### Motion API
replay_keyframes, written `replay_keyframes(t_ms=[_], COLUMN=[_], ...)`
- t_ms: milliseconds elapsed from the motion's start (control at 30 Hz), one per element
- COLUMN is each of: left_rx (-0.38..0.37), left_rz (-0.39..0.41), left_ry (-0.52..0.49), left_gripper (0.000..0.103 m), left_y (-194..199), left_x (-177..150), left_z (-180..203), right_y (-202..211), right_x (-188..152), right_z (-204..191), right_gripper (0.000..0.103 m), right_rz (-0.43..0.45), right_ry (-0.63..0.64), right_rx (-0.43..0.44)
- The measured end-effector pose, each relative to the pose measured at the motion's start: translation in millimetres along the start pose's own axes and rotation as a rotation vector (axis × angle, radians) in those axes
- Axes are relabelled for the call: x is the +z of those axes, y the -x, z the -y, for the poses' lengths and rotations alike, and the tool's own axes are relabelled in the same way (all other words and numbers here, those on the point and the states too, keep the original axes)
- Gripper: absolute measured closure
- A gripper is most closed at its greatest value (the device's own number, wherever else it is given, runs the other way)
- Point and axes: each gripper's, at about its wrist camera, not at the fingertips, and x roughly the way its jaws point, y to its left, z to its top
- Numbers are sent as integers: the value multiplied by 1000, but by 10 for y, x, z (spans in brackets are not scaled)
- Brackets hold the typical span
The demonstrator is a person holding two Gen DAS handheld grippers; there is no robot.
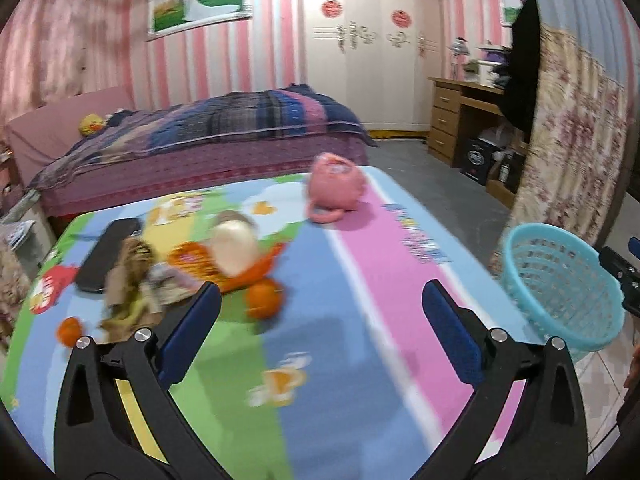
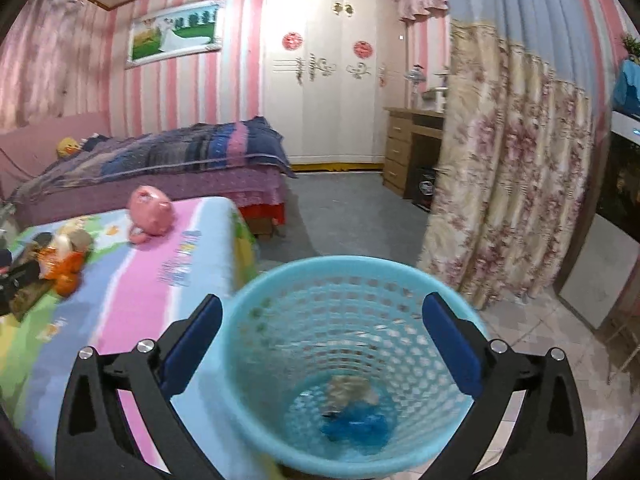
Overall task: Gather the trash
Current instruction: 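Move both tools back over the table toward the brown paper bag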
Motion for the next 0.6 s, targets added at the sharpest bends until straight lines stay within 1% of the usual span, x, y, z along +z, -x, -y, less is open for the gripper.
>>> replay_keyframes(t_ms=[100,300,400,500,600], left_rx=[35,85,104,121,132], left_rz=[1,-18,-28,-64,-57], left_ry=[11,51,75,112,132], left_gripper=[6,6,6,6,6], left_y=[70,111,83,12,-3], left_x=[-44,-155,-196,-242,-228], left_z=[-248,-732,-976,-1182,-1312], right_y=[-17,-53,-80,-116,-191], right_x=[18,61,107,152,185], right_z=[-286,-828,-1102,-1326,-1485], right_gripper=[5,5,5,5,5], right_rz=[-11,-23,-32,-41,-65], right_ry=[19,92,125,144,136], right_rx=[38,78,104,126,154])
